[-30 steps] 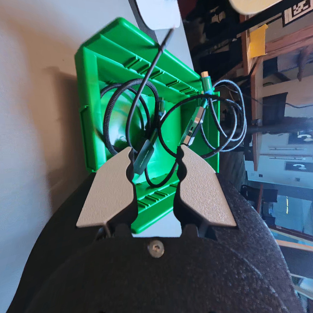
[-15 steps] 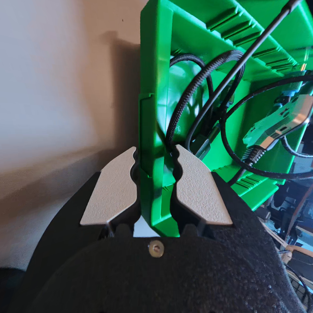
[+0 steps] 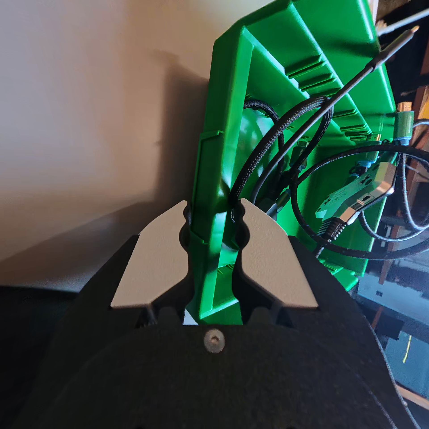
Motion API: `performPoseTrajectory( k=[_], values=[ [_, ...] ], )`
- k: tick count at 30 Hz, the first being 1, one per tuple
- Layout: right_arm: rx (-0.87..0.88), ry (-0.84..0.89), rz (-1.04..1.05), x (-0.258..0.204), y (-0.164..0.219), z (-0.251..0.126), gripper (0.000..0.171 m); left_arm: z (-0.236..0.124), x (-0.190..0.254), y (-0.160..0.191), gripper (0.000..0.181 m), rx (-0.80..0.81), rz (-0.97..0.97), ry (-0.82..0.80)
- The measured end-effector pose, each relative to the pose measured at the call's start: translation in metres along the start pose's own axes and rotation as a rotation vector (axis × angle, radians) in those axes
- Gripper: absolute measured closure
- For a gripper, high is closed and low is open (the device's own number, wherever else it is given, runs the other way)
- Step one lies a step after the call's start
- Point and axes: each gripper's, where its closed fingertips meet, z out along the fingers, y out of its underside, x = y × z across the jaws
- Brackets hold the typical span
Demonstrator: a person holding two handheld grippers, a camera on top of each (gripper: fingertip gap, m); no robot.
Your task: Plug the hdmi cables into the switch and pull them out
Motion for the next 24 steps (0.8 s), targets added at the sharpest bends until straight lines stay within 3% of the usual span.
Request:
performPoseTrajectory(
  k=[4,6,10,13,15,19,22,24],
  values=[
    [0.087,0.017,-0.078,-0.030,-0.010,-0.024,0.134,-0.009,0.001,-0.021,0.135,0.040,-0.027,-0.032],
    [0.159,0.004,-0.078,-0.048,-0.018,-0.042,0.134,-0.027,0.003,-0.043,0.139,0.142,-0.138,-0.038],
    [0.607,-0.139,0.254,-0.062,-0.058,-0.133,0.135,-0.073,0.032,-0.105,0.139,0.425,-0.457,0.107],
    [0.730,0.023,0.601,-0.021,-0.021,-0.173,0.135,-0.084,0.052,-0.132,0.132,0.496,-0.635,0.158],
    [0.700,0.145,0.794,-0.003,0.022,-0.168,0.130,-0.076,0.053,-0.137,0.128,0.472,-0.733,0.098],
    [0.587,0.071,0.973,-0.008,0.049,-0.115,0.113,-0.050,0.048,-0.140,0.120,0.443,-0.950,0.024],
    [0.458,0.045,0.962,-0.008,0.052,-0.077,0.128,-0.028,0.045,-0.149,0.139,0.442,-1.019,0.013],
    [0.405,0.125,0.956,0.004,0.061,-0.071,0.140,-0.020,0.045,-0.152,0.146,0.388,-0.923,-0.062]
  ],
)
